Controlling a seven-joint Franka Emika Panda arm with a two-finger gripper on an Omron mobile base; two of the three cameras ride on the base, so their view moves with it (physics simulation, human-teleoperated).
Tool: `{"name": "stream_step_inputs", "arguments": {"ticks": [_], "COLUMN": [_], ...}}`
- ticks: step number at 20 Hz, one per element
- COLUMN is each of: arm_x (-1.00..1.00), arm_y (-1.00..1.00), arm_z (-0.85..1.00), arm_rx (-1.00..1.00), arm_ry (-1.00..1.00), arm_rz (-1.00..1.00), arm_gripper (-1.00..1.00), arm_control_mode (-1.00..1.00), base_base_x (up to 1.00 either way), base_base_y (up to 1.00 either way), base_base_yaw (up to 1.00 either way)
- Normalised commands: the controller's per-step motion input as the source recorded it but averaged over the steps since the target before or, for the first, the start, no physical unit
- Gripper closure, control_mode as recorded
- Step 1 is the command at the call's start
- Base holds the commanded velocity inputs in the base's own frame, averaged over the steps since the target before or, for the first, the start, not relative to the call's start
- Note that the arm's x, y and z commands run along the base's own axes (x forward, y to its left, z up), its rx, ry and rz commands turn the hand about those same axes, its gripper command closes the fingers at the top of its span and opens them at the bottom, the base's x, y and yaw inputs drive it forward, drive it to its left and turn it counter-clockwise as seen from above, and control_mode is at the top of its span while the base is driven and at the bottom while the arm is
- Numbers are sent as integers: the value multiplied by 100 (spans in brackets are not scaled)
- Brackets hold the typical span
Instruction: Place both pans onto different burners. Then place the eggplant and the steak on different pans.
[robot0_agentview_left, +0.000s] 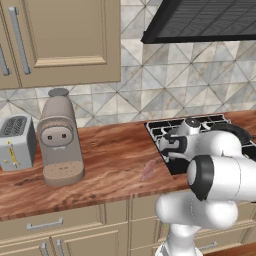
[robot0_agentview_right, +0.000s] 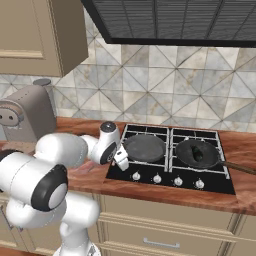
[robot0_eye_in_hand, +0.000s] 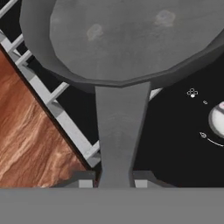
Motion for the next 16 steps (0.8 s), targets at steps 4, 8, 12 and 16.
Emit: {"name": "stream_step_inputs", "arguments": {"ticks": [4, 8, 12, 16], "arm_x": [0, -14, -22, -20], "arm_y": [0, 13, 0, 0], "arm_z": [-13, -16, -1, 3], "arm_rx": [1, 4, 3, 1], "arm_ry": [0, 3, 0, 0], "arm_rz": [0, 0, 0, 0], "arm_gripper": [100, -100, -100, -100], "arm_control_mode": [-100, -100, -100, -100], "base_base_x": [0, 0, 0, 0], "base_base_y": [0, 0, 0, 0], "base_base_yaw": [0, 0, 0, 0]}}
